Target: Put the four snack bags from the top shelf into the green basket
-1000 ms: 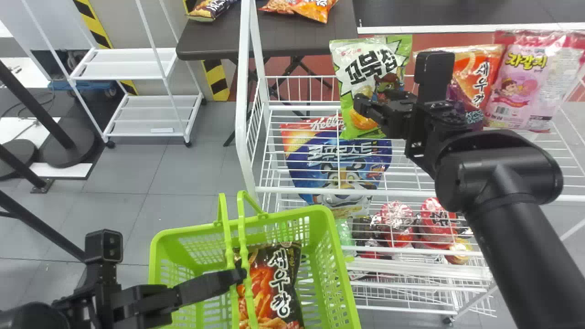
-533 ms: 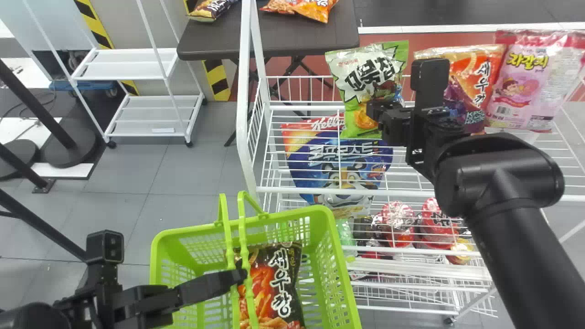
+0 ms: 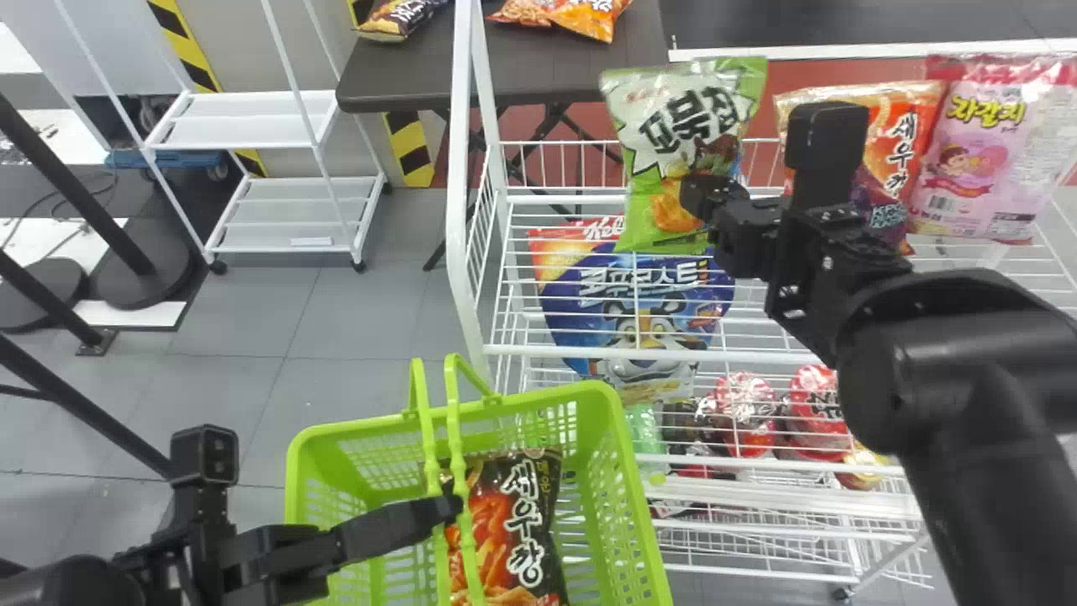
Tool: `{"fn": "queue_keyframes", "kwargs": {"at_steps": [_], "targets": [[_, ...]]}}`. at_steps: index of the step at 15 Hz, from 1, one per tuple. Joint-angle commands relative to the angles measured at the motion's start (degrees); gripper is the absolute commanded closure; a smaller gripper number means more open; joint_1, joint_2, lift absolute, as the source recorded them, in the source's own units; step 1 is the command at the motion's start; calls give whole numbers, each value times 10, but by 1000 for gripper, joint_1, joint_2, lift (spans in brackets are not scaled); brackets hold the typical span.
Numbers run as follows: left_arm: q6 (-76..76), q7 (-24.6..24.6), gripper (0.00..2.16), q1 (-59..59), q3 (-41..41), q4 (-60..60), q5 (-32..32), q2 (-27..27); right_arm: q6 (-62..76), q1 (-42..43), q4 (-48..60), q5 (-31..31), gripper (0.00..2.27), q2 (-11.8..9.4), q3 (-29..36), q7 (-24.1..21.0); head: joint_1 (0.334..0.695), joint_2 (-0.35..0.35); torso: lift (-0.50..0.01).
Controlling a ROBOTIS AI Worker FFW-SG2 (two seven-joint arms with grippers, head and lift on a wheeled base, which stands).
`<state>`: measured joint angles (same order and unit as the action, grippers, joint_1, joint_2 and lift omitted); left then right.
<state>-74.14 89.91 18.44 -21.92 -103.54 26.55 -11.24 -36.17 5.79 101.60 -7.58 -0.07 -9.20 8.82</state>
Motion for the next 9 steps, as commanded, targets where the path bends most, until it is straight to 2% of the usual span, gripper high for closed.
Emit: {"fn": "queue_keyframes", "kwargs": {"at_steps": [1,6,9], "targets": [[0,7,2145,-2,-2,3,1,-2,-62,-66,114,-5,2253,-1,10,1,695,131,0],[-2,7,2145,-11,-1,8,0,-4,-170,-206,325,-58,2253,-16,14,2,695,148,0],[-2,7,2145,-14,2,8,0,-4,-267,-248,374,-91,2253,-20,-4,15,695,176,0]]}}
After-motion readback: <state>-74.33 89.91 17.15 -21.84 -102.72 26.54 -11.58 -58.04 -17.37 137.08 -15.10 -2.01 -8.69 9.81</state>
